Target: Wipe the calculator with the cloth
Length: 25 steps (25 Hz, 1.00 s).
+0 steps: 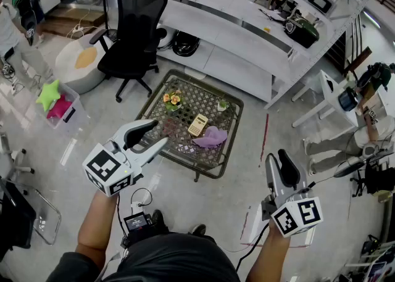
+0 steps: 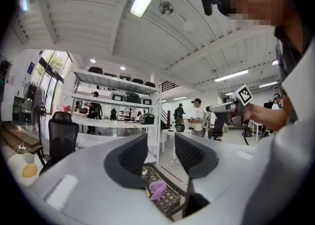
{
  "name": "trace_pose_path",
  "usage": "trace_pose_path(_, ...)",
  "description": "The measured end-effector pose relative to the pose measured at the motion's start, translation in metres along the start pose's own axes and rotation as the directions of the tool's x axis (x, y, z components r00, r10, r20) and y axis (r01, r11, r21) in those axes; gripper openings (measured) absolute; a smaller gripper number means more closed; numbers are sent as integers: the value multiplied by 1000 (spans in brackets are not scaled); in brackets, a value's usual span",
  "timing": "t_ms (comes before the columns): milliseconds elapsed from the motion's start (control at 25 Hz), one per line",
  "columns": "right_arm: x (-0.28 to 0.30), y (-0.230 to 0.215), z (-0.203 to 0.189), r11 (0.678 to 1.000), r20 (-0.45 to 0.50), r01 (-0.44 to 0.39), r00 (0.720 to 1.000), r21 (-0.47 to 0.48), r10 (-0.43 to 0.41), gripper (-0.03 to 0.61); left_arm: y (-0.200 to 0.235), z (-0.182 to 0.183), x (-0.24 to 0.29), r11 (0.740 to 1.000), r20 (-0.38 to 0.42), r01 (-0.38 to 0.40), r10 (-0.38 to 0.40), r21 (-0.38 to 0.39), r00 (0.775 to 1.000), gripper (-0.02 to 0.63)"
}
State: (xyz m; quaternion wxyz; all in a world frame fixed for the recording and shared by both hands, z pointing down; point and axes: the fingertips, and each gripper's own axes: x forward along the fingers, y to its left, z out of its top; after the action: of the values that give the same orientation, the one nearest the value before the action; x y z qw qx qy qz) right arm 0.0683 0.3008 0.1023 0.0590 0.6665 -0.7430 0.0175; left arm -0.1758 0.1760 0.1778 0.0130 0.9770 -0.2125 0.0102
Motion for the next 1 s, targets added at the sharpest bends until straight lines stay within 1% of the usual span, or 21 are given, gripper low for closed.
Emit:
trace_pose_path(120, 1, 1, 5, 1000, -2, 11, 1000, -9, -11, 114, 4, 8, 0, 1000, 12, 7, -7, 8, 1000, 229)
trace_pose_path(600, 4, 14, 12, 999, -11, 20, 1000, -39, -20, 114, 14, 9, -7, 1000, 27, 17, -17, 8, 999, 229)
trace_pose_path(840, 10, 18, 1, 999, -28, 20, 999, -47, -22, 114, 19, 0, -3, 1000, 38, 19, -18, -7, 999, 229)
trace_pose_path(1000, 20, 10, -9, 1000, -38, 2, 999, -21, -3, 126, 17, -11, 4, 1000, 9, 11, -11, -19, 1000, 229)
